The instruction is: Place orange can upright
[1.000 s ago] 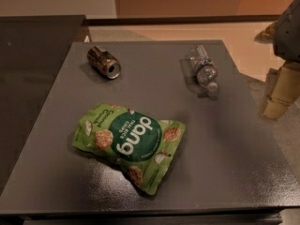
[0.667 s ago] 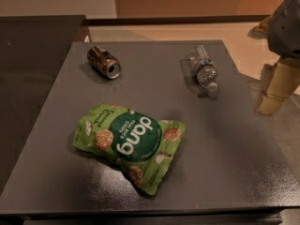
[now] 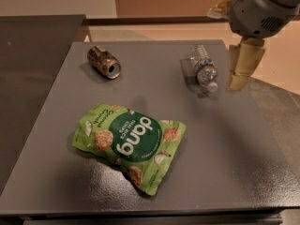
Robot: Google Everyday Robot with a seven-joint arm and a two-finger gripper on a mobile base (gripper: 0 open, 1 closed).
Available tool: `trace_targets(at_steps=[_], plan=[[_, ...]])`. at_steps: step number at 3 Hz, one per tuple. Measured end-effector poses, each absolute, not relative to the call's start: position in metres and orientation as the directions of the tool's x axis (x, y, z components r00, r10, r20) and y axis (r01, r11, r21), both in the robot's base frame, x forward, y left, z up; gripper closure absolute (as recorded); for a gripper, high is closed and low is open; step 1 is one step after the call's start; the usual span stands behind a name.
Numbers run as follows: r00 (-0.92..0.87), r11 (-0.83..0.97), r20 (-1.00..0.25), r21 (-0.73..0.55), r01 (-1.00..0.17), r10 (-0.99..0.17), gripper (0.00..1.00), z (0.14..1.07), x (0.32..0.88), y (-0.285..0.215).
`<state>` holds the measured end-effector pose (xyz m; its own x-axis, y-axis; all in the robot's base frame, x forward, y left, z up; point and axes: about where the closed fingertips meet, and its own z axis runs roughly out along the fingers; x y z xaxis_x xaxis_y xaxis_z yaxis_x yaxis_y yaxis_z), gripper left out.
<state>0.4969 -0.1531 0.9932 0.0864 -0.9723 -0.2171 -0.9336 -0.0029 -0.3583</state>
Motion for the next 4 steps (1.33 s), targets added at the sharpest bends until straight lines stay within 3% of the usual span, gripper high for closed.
trace_targets(at_steps=[2, 4], plan=[[0.447, -0.360, -0.084, -0.471, -0.805, -0.890, 0.00, 0.989, 0.569, -0.086], [0.730, -0.656, 0.083, -0.514, -0.552, -0.679, 0.00, 0.982, 0.621, -0.033]])
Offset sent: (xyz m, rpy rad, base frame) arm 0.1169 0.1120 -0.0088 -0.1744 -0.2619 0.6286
